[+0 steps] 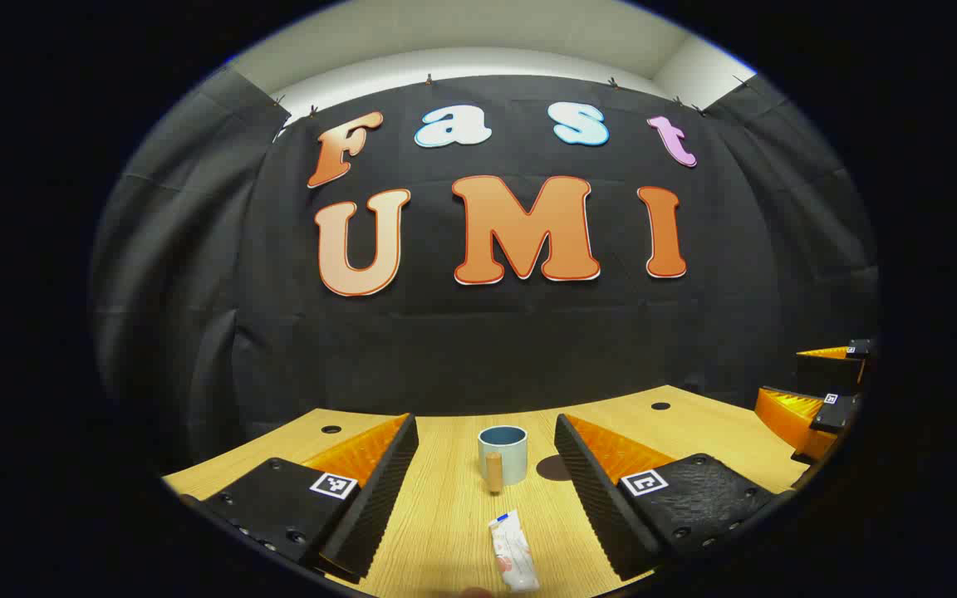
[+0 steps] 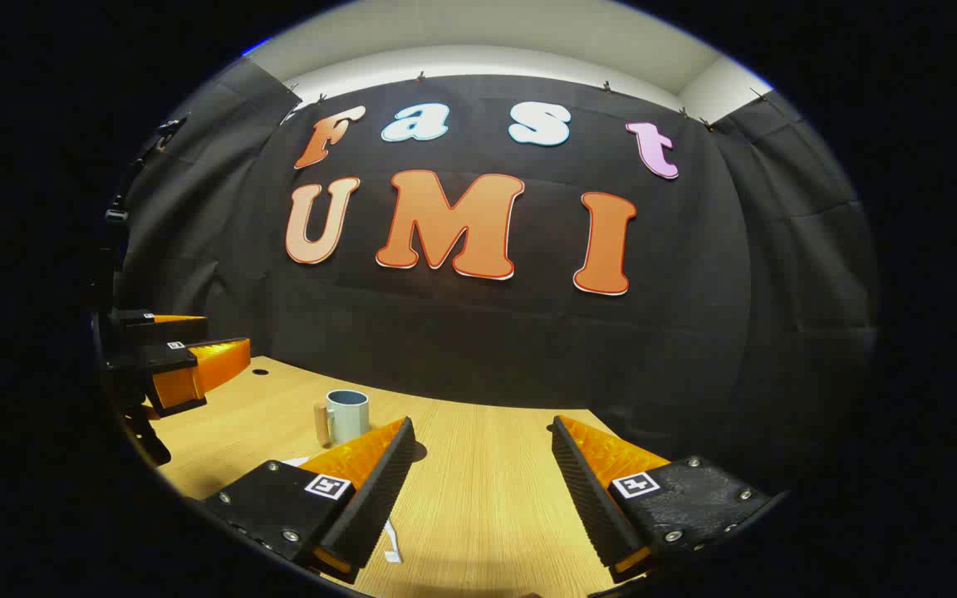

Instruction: Put the toothbrush and toothpaste on the desktop into the cup, then pick up the cup and place it on the coaster on the desktop.

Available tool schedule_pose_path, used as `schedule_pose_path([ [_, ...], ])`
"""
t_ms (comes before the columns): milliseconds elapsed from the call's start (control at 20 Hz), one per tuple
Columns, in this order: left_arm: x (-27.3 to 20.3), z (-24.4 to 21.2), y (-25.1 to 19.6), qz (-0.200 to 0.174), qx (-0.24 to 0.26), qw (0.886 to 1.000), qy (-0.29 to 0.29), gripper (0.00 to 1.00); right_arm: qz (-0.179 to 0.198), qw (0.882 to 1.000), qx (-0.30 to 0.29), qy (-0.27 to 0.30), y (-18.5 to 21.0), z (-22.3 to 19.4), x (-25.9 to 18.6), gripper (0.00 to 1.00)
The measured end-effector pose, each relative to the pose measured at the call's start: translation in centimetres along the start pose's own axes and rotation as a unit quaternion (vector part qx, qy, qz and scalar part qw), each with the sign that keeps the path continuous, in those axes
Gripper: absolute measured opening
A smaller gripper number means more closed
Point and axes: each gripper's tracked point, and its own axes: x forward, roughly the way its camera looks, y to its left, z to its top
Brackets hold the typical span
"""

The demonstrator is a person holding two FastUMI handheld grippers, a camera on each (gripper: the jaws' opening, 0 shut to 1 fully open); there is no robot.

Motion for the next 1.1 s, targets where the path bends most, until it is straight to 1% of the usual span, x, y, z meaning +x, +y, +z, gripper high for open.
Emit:
schedule_pose_path([
  [600,0.39,-0.6,-0.53,-0.008,0.002,1.0,0.016,0.99,0.01,1.0,-0.001,0.009,0.2,-0.31,0.06,0.98],
  [950,0.41,-0.67,-0.52,-0.01,0.007,1.0,0.018,0.99,0.023,1.0,0.003,0.013,0.54,-0.67,0.24,0.98],
  [1100,0.9,-1.05,-0.26,-0.01,0.011,0.999,0.03,0.99,0.034,0.999,-0.002,0.024,0.75,-0.8,0.57,0.98],
])
